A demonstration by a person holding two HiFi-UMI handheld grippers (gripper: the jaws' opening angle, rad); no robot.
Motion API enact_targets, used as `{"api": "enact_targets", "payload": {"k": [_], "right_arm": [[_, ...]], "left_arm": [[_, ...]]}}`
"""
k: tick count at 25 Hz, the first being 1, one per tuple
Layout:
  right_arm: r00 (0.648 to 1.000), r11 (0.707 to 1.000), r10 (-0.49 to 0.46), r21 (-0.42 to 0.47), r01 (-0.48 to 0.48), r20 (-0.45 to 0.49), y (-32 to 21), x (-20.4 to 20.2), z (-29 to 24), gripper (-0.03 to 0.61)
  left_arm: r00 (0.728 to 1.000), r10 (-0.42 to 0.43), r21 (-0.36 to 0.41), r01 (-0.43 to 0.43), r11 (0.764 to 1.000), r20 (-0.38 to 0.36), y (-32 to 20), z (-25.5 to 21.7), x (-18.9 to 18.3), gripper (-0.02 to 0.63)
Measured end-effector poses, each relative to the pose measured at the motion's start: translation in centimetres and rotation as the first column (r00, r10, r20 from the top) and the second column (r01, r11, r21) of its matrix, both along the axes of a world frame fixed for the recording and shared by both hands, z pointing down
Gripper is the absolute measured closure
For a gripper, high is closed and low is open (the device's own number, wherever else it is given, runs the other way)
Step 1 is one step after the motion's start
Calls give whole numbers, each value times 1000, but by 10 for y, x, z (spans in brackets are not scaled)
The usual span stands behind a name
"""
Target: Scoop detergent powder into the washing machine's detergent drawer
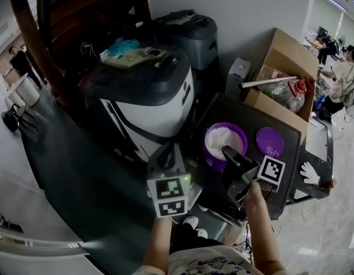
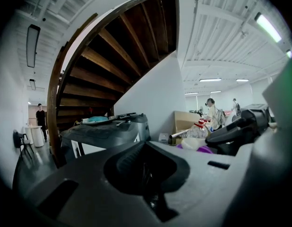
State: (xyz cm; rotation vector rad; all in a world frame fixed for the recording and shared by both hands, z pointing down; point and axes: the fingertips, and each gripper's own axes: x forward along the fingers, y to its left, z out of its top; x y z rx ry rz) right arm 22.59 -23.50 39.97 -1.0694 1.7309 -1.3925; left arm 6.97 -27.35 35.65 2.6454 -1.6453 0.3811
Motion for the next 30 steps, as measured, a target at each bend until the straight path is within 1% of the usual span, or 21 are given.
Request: {"api": "enact_targets", "payload": {"k": [10,20,25,30], "right_arm": [[996,997,-83,6,83,8,20,-30,3,558],[985,985,-174,-21,173,-13,28,-76,22,558],[975,975,-219,-37,218,-45,26,-96,33,558],[970,972,-231,-56,227,-74,26,-109,42,558]], "left_arm": [[995,-96,-18,96,995,15,33,12,-36,612],[981,-190,-50,192,980,28,56,30,-86,611],[976,-216,-72,218,973,33,60,42,-106,611],[974,-224,-94,227,969,38,64,52,-121,612]]}}
